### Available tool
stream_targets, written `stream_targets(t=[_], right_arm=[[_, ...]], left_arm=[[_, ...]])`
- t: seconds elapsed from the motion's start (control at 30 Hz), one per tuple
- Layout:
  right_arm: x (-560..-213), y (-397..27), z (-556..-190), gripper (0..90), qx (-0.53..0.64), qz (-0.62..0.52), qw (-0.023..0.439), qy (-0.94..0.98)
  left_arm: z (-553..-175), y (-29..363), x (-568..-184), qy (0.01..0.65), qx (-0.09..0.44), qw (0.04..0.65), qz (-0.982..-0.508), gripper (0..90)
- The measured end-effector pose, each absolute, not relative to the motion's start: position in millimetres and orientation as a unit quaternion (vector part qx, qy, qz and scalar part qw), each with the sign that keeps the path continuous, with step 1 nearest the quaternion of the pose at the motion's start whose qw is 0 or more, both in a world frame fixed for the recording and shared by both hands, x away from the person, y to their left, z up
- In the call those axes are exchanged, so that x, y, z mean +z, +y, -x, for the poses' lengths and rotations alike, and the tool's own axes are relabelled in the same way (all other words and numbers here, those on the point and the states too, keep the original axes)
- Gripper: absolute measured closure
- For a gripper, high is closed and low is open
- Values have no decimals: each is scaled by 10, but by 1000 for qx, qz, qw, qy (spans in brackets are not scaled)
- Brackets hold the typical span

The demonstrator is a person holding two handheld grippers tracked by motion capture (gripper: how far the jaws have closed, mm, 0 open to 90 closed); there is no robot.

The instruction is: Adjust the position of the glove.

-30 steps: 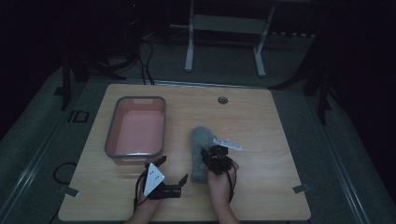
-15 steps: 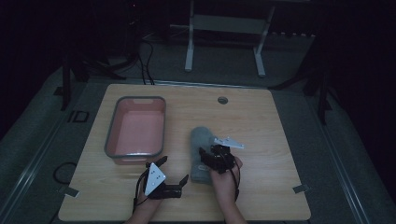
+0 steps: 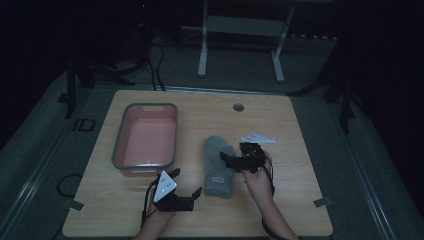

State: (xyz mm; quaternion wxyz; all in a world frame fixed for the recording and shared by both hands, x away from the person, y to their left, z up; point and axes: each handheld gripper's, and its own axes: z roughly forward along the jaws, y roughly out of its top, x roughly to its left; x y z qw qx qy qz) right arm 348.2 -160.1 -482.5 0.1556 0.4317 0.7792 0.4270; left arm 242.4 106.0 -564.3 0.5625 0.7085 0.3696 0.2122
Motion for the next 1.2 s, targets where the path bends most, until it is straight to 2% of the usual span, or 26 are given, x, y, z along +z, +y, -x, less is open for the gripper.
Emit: stream_targets(t=[0.1, 0.37, 0.57, 0.87, 0.9, 0.93, 1.03, 1.07, 1.13, 1.2], right_arm=[[-4792, -1628, -3544, 142, 425, -421, 131, 791], [-4780, -1757, -3524, 140, 418, -375, 134, 817], [-4857, -2012, -3388, 157, 449, -341, 162, 810], [-4957, -2077, -3316, 119, 427, -366, 127, 818], [-4973, -2058, -3326, 119, 425, -366, 121, 819], [-4993, -2035, -3339, 131, 423, -368, 121, 819], [-5048, -1987, -3372, 163, 411, -374, 120, 823], [-5108, -1944, -3407, 269, 395, -383, 119, 827], [-5166, -1911, -3433, 344, 388, -391, 123, 825], [-5211, -1887, -3462, 367, 387, -396, 110, 825]], left_arm=[[-2423, 1013, -5521, 372, 195, 547, -724, 9], [-2570, 874, -5325, 373, 172, 522, -747, 9], [-2770, 748, -5105, 353, 159, 507, -770, 9], [-3024, 589, -5116, 368, 140, 483, -782, 9], [-3047, 577, -5130, 372, 137, 478, -784, 42], [-3067, 568, -5143, 377, 135, 475, -784, 92], [-3145, 553, -5179, 398, 130, 461, -782, 152], [-3175, 546, -5192, 403, 133, 452, -785, 155], [-3244, 522, -5240, 412, 132, 432, -791, 206], [-3287, 494, -5276, 421, 123, 420, -795, 228]])
